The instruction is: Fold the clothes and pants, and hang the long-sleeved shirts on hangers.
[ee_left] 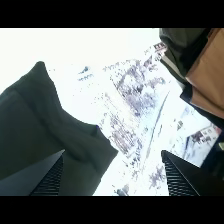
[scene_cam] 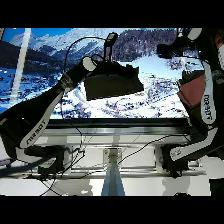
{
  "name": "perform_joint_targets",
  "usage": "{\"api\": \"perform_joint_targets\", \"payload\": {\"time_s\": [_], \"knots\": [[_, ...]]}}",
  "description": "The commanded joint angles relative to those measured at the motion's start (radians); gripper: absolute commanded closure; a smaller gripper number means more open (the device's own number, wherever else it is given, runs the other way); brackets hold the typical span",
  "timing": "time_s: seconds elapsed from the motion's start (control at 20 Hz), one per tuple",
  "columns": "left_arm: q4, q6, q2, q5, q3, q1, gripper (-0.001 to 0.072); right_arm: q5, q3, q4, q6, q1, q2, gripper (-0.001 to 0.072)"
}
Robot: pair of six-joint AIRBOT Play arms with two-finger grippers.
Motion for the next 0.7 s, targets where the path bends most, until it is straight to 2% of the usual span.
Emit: {"api": "perform_joint_targets", "payload": {"time_s": [0.0, 0.05, 0.15, 0.2, 0.4, 0.5, 0.65], "knots": [[0.019, 0.035, 0.013, 0.003, 0.000, 0.019, -0.0013, 0.091, -0.086, 0.047, -0.123, -0.103, -0.004, 0.0651], [0.035, 0.035, 0.026, -0.034, 0.000, 0.046, -0.0013, 0.107, -0.135, 0.124, -0.190, -0.120, -0.011, 0.0627], [0.060, 0.035, 0.045, -0.108, 0.000, 0.096, -0.0013, 0.080, -0.251, 0.290, -0.224, -0.134, -0.028, 0.0287], [0.059, 0.035, 0.050, -0.134, 0.000, 0.119, -0.0013, 0.043, -0.312, 0.367, -0.231, -0.129, -0.040, 0.0207], [0.058, 0.032, 0.055, -0.180, 0.000, 0.178, -0.0012, -0.066, -0.427, 0.636, -0.233, -0.048, -0.117, 0.0141], [0.058, 0.032, 0.055, -0.182, 0.000, 0.183, -0.0013, -0.103, -0.427, 0.734, -0.234, 0.025, -0.157, 0.0141], [0.058, 0.032, 0.055, -0.183, 0.000, 0.183, -0.0012, -0.172, -0.402, 0.764, -0.256, 0.151, -0.170, 0.0142]]}}
